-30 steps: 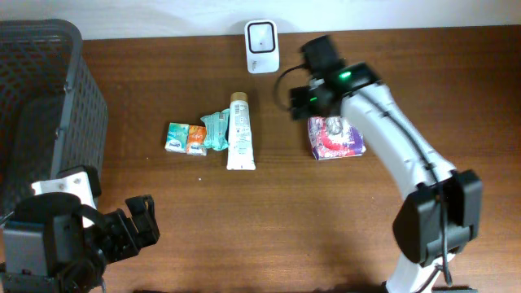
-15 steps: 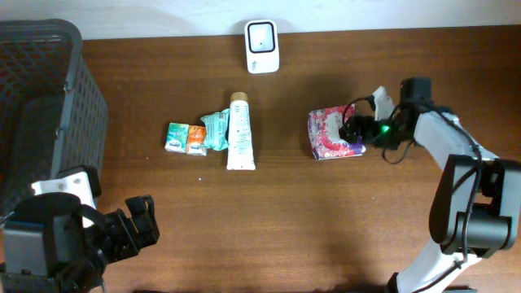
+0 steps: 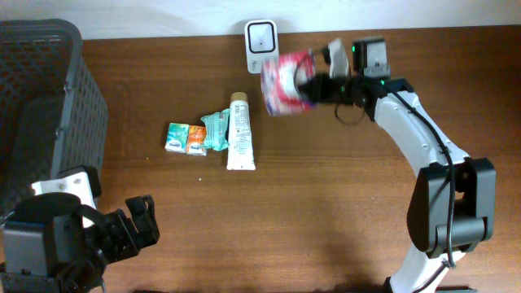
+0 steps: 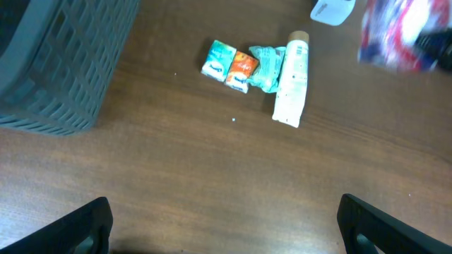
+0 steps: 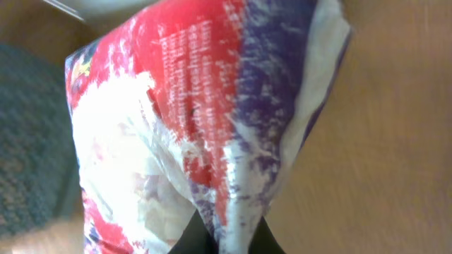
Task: Scan the item barcode
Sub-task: 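Lift the tissue pack up to the barcode scanner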
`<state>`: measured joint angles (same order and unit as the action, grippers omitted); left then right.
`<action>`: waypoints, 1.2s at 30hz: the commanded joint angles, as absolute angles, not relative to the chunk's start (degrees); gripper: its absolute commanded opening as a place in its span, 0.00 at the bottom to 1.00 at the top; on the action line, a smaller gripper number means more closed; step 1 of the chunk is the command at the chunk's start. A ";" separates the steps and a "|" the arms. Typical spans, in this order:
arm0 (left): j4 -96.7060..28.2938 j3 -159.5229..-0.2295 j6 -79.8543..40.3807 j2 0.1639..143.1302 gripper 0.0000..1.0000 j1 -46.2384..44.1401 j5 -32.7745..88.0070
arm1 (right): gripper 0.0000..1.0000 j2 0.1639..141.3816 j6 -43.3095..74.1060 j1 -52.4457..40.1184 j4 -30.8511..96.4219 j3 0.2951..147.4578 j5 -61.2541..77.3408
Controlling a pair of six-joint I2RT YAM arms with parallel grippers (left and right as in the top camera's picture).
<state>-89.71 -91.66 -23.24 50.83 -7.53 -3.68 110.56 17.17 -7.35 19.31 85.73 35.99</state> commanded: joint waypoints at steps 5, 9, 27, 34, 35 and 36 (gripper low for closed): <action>-89.67 -91.66 -23.55 50.76 0.99 -7.44 -4.32 | 0.04 112.99 32.75 -13.39 0.05 88.25 20.21; -89.67 -91.66 -23.55 50.76 0.99 -7.44 -4.32 | 0.04 119.94 41.78 -14.09 -16.56 88.73 20.21; -89.67 -91.66 -23.55 50.76 0.99 -7.44 -4.32 | 0.04 137.34 47.64 -16.86 -6.87 109.80 24.64; -89.67 -91.66 -23.55 50.76 0.99 -7.44 -4.32 | 0.04 135.33 43.99 -12.36 -6.20 109.86 25.34; -89.67 -91.66 -23.55 50.76 0.99 -7.44 -4.32 | 0.04 134.37 44.01 -10.26 -5.98 109.84 26.65; -89.67 -91.66 -23.55 50.76 0.99 -7.44 -4.32 | 0.04 133.60 44.07 -8.43 -5.78 109.84 28.34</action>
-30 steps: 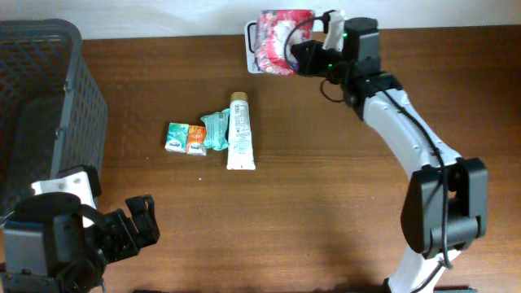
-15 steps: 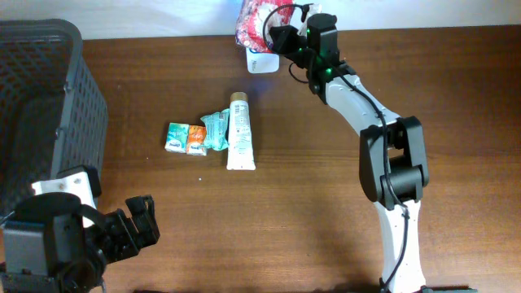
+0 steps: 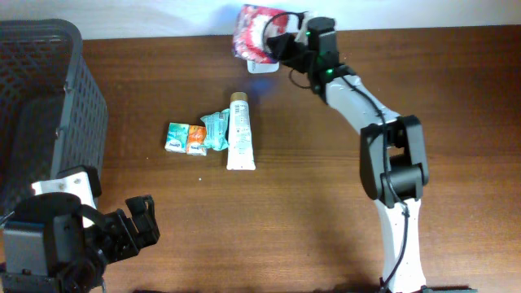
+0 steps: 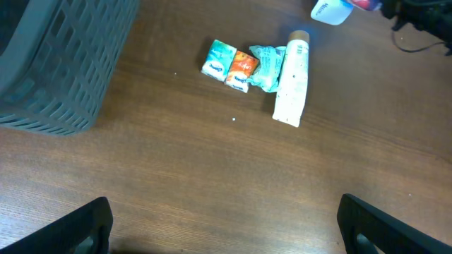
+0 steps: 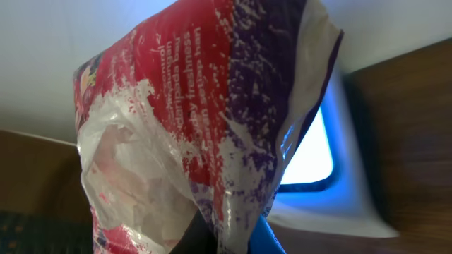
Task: Scan the item barcode
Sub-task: 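Lift the tissue pack up to the barcode scanner, then carry the tissue pack to the right table corner and release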
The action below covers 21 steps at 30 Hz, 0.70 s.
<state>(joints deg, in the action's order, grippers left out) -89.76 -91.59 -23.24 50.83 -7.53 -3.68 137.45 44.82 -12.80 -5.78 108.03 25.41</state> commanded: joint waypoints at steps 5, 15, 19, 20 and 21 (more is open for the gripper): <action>-89.67 -91.64 -23.55 50.76 0.99 -7.44 -4.32 | 0.04 132.33 56.99 4.78 -2.70 109.84 40.93; -89.67 -91.66 -23.55 50.76 0.99 -7.44 -4.32 | 0.18 132.38 58.74 34.89 19.97 109.84 41.32; -89.67 -91.66 -23.55 50.76 0.99 -7.44 -4.32 | 0.87 132.46 52.18 36.82 20.47 109.84 41.36; -89.67 -91.66 -23.55 50.76 0.99 -7.44 -4.32 | 0.99 132.46 47.90 36.27 21.37 109.84 41.56; -89.67 -91.66 -23.55 50.76 0.99 -7.44 -4.32 | 0.99 132.46 45.43 35.88 22.57 109.84 42.11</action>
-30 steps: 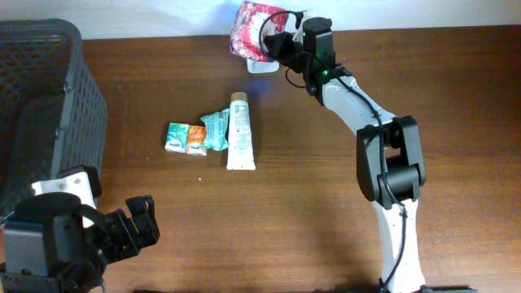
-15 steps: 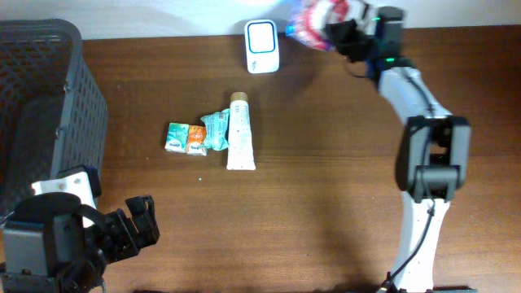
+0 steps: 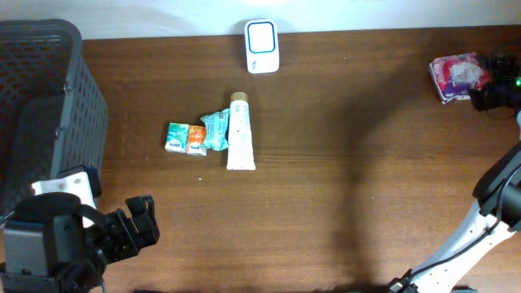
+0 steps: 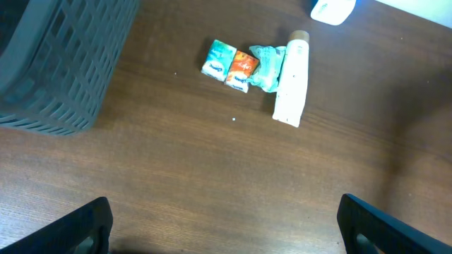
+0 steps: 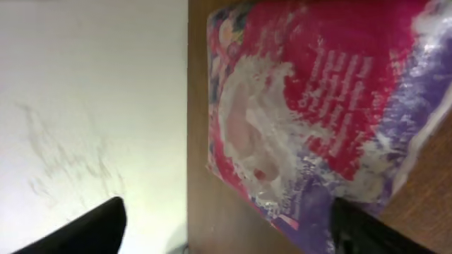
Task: Scan the item barcode
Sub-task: 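Carry the tissue pack to the right table corner and release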
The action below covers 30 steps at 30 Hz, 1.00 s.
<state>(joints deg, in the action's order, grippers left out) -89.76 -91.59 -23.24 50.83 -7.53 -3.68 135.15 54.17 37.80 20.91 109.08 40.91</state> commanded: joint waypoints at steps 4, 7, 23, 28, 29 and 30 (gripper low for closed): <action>-89.67 -91.66 -23.55 50.76 0.99 -7.44 -4.32 | 0.99 131.46 39.90 35.53 23.46 109.84 53.87; -89.67 -91.66 -23.55 50.76 0.99 -7.44 -4.32 | 0.99 126.67 38.98 36.05 27.51 109.84 55.07; -89.67 -91.66 -23.55 50.76 0.99 -7.44 -4.32 | 0.99 114.78 6.20 -3.92 62.65 109.78 28.14; -89.67 -91.66 -23.55 50.76 0.99 -7.44 -4.32 | 0.99 120.44 6.17 -17.04 62.22 109.78 22.63; -89.67 -91.66 -23.55 50.76 0.99 -7.44 -4.32 | 0.99 122.10 6.20 -18.44 61.65 109.78 22.55; -89.67 -91.66 -23.55 50.76 0.99 -7.44 -4.32 | 0.99 123.98 6.22 -19.53 60.97 109.78 22.74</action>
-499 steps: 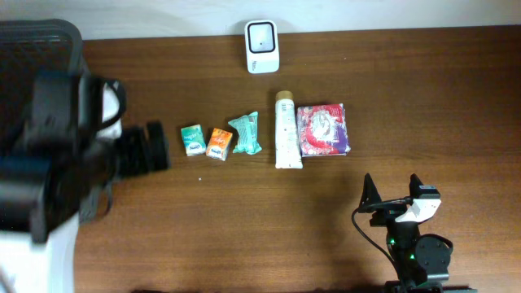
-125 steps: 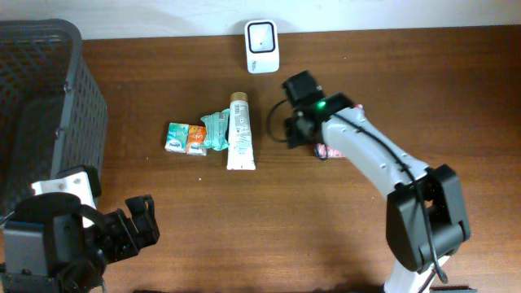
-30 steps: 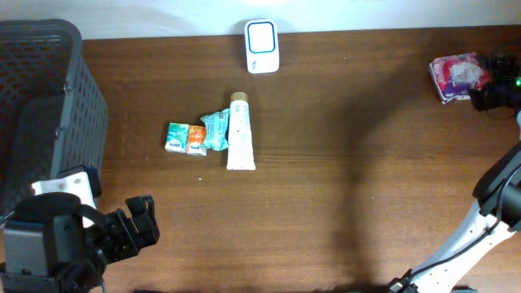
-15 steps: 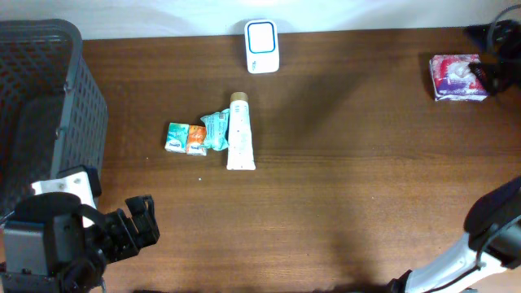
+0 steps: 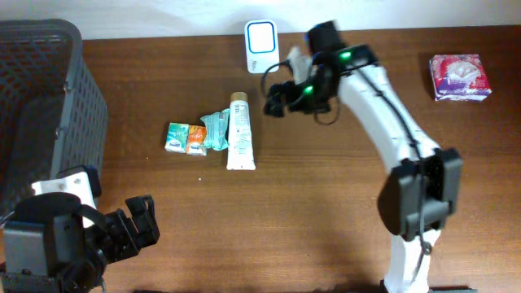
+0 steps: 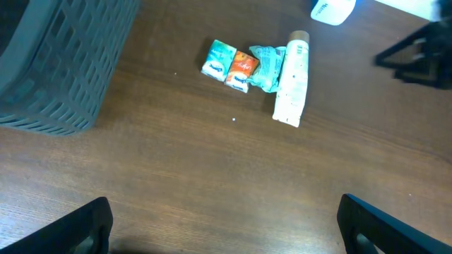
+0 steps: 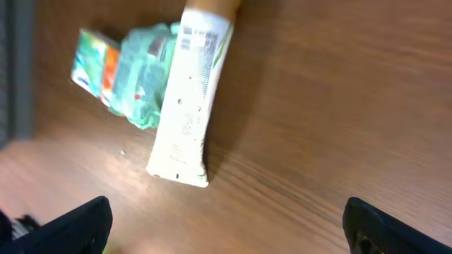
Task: Scan the item barcode
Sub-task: 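Carry the tissue pack to the right table corner and release, then reach the right gripper to the white tube and grasp it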
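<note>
The white barcode scanner (image 5: 261, 35) stands at the table's back edge. The red and purple packet (image 5: 461, 76) lies flat at the far right, with nothing holding it. A white tube (image 5: 239, 130) lies in the middle, also seen as the tube (image 7: 189, 99) in the right wrist view. Beside it lie a green packet (image 5: 215, 130), an orange one (image 5: 195, 139) and a teal one (image 5: 176, 136). My right gripper (image 5: 285, 96) hovers open and empty just right of the tube's cap end. My left gripper (image 5: 134, 224) stays open at the front left.
A dark grey mesh basket (image 5: 41, 106) fills the left side of the table. The white wall runs behind the back edge. Bare wood lies between the tube and the red packet.
My right gripper was open beside the red packet at the far right. Now it is over the middle next to the white tube, empty. The packet stays at the far right.
My right gripper held the red and purple packet right of the scanner, then held it over the scanner. After that the packet lay at the table's far right with the gripper open beside it. Now the gripper is by the tube. The left arm has not moved.
</note>
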`<state>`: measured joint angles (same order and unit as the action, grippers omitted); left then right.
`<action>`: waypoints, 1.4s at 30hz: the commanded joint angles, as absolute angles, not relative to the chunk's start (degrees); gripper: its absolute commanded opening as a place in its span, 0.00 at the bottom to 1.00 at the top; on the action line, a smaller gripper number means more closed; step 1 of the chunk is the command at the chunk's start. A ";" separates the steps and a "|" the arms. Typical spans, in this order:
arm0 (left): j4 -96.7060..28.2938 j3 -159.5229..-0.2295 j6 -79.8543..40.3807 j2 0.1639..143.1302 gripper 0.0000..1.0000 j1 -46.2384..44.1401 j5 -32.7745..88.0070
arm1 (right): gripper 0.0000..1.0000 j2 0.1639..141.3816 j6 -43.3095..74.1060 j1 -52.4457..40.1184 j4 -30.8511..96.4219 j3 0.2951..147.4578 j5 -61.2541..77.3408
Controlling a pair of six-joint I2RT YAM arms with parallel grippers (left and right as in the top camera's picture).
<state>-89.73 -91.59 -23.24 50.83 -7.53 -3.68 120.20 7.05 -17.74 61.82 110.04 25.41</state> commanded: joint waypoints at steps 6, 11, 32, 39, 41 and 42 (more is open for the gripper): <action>-89.67 -91.66 -23.55 50.76 0.99 -7.44 -4.32 | 0.98 132.31 6.26 -21.06 55.42 109.73 38.22; -89.67 -91.66 -23.55 50.76 0.99 -7.44 -4.32 | 0.81 136.00 6.46 -21.23 53.52 109.67 39.00; -89.67 -91.66 -23.55 50.76 0.99 -7.44 -4.32 | 0.04 133.93 13.58 -24.36 56.05 115.13 17.74; -89.67 -91.66 -23.55 50.76 0.99 -7.44 -4.32 | 0.04 131.87 16.05 -24.40 72.03 117.38 -17.21; -89.67 -91.66 -23.55 50.76 0.99 -7.44 -4.32 | 0.04 131.87 21.47 -24.40 76.01 117.21 -28.14; -89.67 -91.66 -23.55 50.76 0.99 -7.44 -4.32 | 0.04 131.87 21.52 -24.38 76.58 116.88 -29.23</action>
